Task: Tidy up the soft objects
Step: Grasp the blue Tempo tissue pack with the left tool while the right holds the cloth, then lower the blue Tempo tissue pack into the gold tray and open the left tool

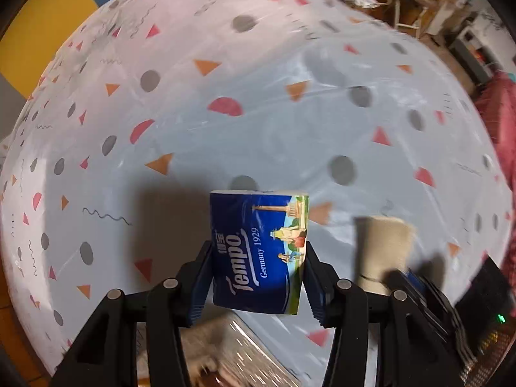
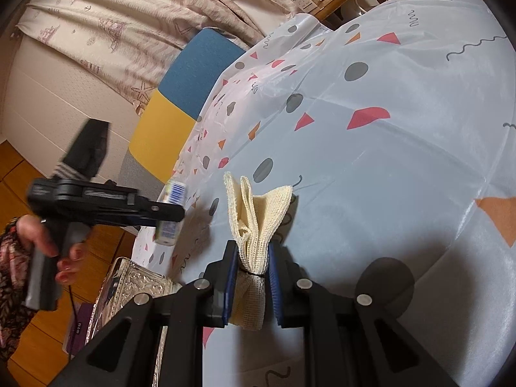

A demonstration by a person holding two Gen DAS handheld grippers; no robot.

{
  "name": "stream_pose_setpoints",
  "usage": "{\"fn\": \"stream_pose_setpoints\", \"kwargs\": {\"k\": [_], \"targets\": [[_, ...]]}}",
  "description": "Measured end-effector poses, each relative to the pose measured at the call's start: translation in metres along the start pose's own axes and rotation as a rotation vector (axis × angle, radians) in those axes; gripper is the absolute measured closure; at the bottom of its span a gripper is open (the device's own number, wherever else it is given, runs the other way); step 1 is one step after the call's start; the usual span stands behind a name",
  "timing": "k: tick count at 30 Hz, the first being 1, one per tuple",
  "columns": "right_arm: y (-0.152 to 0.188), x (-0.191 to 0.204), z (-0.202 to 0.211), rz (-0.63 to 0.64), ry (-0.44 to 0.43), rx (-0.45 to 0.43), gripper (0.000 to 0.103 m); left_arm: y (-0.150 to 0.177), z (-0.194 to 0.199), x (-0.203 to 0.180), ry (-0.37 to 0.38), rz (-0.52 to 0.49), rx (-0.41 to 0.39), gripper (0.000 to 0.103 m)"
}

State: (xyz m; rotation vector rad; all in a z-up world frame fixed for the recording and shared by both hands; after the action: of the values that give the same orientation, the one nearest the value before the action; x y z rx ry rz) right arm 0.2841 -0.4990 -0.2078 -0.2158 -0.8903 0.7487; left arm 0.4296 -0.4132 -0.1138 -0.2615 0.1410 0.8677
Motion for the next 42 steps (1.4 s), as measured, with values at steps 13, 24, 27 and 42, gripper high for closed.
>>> {"fn": "stream_pose_setpoints", "kwargs": {"k": [13, 24, 27, 42], "targets": [[-0.001, 0.001, -0.002, 0.019, 0.037, 0.004, 0.087, 0.099, 0.110, -0.016, 0.149, -0.061, -0.180, 0.051], [0.000, 0.002, -0.003, 0.034, 0.071, 0.004, 0.087, 0.184, 0.190, 0.069, 0.201, 0.027, -0.361, 0.051], [0.000, 0.003, -0.003, 0.035, 0.075, 0.004, 0.087, 0.213, 0.204, 0.105, 0.144, 0.073, -0.413, 0.051], [0.001, 0.004, -0.002, 0.030, 0.086, 0.002, 0.087, 0.305, 0.104, 0.275, -0.034, 0.374, -0.318, 0.051]]}}
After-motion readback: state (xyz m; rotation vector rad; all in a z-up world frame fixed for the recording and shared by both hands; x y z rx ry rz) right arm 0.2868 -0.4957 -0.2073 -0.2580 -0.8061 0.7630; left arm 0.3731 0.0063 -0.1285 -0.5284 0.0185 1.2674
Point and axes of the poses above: each gripper's, at about its wrist camera, not at the fingertips, and z roughly against the way its jaws point, x to its left, y to its underside, the point moved 6 cm from there along -z, roughly the way its jaws point, and after that the axes turned 15 degrees about y, right-handed, at the moved point
